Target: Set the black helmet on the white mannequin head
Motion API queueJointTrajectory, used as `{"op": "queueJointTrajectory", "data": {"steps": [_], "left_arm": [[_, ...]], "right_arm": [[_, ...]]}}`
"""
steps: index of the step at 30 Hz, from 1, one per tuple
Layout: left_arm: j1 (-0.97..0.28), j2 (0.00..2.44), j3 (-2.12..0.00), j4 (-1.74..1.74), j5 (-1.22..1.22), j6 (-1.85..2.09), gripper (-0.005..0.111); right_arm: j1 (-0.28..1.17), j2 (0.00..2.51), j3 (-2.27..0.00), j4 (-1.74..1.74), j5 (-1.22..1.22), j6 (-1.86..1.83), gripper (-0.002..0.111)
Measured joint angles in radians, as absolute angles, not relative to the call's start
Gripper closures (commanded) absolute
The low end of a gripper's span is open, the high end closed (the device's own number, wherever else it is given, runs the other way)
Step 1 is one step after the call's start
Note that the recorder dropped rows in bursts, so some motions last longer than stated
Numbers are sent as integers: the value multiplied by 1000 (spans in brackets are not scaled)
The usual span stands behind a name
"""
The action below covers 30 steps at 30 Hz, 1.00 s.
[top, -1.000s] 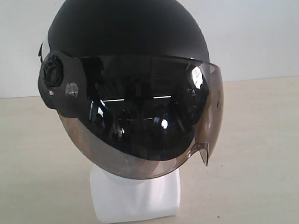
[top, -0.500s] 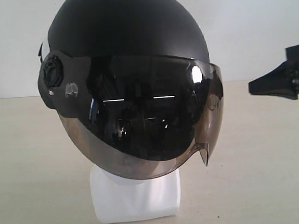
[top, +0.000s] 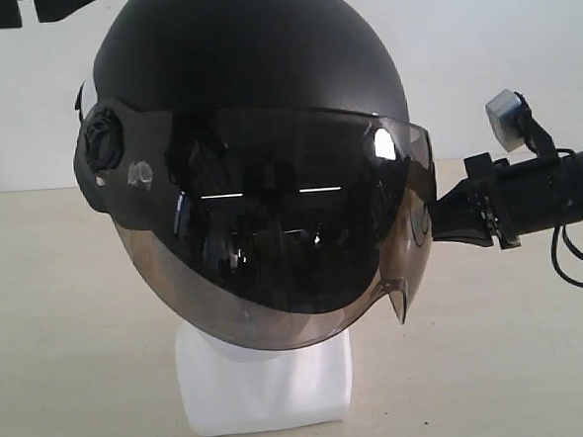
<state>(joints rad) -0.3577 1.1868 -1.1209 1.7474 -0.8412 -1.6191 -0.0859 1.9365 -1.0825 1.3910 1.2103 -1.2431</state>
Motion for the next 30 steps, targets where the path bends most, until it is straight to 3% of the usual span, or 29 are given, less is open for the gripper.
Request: {"op": "queueJointTrajectory", "data": {"steps": [30], "left_arm": [[-358, 1185, -1044, 1725, -769, -1604, 102]], "right_arm": [[38, 1831, -1083, 1426, 1213, -1219, 109]]}}
